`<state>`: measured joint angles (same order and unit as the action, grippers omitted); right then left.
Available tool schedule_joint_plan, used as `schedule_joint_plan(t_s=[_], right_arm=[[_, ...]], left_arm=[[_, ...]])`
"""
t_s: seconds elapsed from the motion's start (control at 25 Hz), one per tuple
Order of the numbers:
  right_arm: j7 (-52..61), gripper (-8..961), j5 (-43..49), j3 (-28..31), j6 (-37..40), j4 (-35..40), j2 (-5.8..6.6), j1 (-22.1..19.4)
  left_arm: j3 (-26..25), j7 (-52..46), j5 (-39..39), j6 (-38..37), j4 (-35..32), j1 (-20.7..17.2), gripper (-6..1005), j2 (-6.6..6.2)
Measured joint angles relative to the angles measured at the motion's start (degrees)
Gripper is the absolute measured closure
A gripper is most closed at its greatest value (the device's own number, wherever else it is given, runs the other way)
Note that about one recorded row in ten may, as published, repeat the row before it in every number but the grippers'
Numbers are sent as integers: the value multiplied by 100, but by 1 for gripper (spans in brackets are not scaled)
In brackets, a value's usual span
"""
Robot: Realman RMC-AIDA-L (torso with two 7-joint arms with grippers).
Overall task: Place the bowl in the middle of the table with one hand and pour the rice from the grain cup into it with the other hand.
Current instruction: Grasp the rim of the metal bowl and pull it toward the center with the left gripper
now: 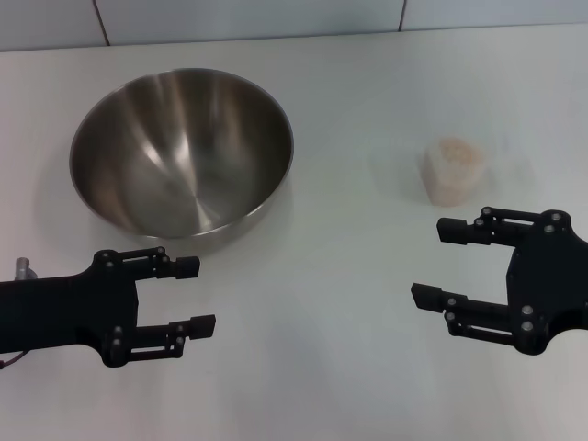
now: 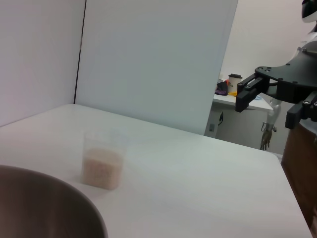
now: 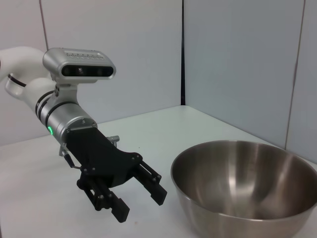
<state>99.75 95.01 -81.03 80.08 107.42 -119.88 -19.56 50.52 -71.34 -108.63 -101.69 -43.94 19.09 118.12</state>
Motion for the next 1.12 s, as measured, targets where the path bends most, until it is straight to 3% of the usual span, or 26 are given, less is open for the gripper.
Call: schedule_joint_plan(t_s=[0.84, 1.12], right_arm=[[0, 284, 0, -3, 16, 31, 0, 23], [-2, 284, 0, -9, 15, 15, 3, 79]], left_arm=[[-45, 71, 9, 128, 20, -11, 276, 4], [-707, -615, 72, 448, -52, 209, 276, 22]])
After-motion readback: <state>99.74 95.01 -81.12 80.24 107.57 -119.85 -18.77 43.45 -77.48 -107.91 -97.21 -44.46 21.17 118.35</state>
